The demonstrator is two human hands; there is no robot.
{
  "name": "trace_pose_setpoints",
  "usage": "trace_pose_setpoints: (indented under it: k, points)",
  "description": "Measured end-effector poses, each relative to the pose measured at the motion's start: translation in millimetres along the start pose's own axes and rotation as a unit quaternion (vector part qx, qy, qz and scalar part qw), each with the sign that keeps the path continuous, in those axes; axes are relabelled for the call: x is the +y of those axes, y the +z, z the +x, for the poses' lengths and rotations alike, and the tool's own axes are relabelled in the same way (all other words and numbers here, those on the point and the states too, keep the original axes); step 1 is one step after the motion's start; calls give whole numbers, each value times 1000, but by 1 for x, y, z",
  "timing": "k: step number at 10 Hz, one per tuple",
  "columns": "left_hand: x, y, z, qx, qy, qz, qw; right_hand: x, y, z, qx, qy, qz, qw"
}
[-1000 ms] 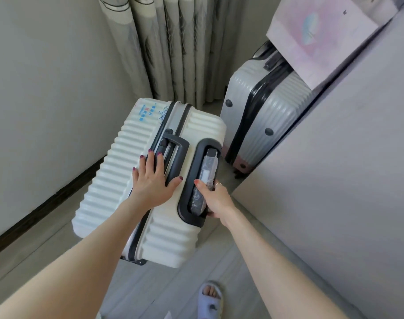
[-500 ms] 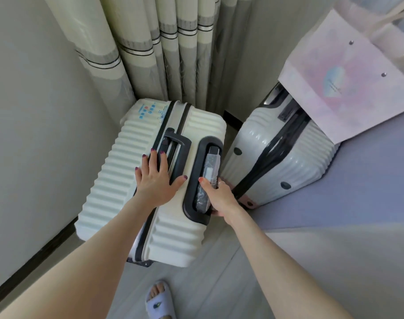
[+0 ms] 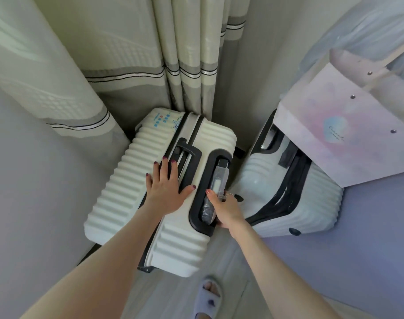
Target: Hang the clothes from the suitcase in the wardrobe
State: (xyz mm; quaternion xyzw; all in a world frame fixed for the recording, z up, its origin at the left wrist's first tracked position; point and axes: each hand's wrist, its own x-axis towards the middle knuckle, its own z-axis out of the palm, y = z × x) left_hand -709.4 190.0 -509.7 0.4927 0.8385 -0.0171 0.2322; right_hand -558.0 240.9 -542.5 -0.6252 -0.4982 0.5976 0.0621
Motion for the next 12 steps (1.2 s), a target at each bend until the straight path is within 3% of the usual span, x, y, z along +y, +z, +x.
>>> trace_pose_setpoints:
  k: [1, 2, 3, 4, 5, 6, 7, 8, 10, 11, 12]
  points:
    - [5, -13, 27, -6, 14, -20, 1000, -19, -6, 15, 11, -7, -4, 1000]
    - [13, -24, 58, 13, 30, -74, 997, -42, -16, 30, 74, -47, -51, 995]
    - [19, -34, 84, 59, 62, -228, 970, -61, -18, 32, 233, -203, -233, 922]
    - [10, -33, 87, 113, 73, -307, 942, -66, -8, 31, 252, -377, -363, 814]
    - [-10, -28, 84, 163, 56, -269, 947, -64, 1, 38, 170, -405, -425, 791]
    - [-25, -18, 79, 168, 38, -179, 969, -61, 1, 43, 126, -355, -510, 773]
    - [-27, -11, 77, 175, 28, -137, 974, -70, -7, 53, 81, -303, -531, 787]
    - [-20, -5, 74, 192, 37, -101, 976, -84, -18, 65, 85, -281, -537, 791]
    - [-1, -2, 84, 107, 68, -61, 990, -112, -45, 90, 61, -230, -557, 796]
    - [12, -6, 98, 94, 66, -70, 991, -125, -53, 95, 54, -213, -477, 851]
    - [18, -8, 107, 92, 64, -87, 990, -141, -65, 86, 33, -147, -199, 968]
